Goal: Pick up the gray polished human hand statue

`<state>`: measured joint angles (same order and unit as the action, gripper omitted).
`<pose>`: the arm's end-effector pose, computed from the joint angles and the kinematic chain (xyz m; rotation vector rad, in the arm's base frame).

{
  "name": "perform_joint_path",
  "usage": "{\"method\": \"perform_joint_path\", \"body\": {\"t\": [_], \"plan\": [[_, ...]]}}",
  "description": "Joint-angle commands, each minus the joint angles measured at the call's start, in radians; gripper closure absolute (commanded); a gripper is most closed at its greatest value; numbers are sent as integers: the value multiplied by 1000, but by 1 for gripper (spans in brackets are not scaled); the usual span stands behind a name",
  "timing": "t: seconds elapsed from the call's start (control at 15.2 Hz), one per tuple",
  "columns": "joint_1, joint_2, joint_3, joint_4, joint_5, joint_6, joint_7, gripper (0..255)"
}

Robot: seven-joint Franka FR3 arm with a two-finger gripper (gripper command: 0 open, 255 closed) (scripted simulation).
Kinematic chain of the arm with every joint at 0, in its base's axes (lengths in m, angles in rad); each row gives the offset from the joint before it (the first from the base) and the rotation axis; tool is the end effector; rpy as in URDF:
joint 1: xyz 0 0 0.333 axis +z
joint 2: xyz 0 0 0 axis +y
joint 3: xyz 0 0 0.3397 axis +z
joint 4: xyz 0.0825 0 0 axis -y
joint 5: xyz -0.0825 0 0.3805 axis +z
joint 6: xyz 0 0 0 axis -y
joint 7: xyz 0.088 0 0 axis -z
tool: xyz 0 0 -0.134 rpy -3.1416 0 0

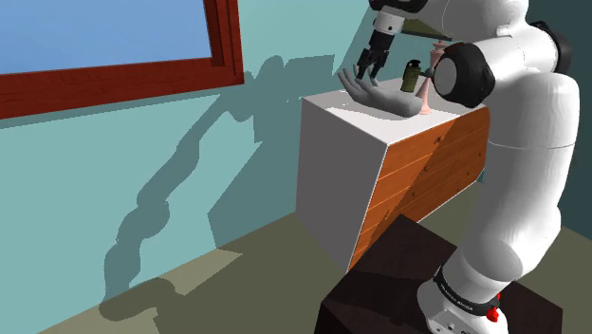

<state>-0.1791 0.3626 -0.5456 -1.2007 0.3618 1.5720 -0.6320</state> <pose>0.5649 -0.3432 0.6010 -3.0271 0.0729 -0.2318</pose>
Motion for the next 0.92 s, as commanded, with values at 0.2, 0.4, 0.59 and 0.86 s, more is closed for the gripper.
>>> {"method": "perform_joint_path", "body": {"t": [0.2, 0.4, 0.59, 0.86], "plan": [[-86, 142, 20, 191, 80, -59, -23, 0], [-64, 120, 16, 113, 70, -5, -34, 0], [-49, 105, 14, 54, 64, 38, -42, 0], [-50, 108, 15, 61, 65, 34, -41, 255]]}}
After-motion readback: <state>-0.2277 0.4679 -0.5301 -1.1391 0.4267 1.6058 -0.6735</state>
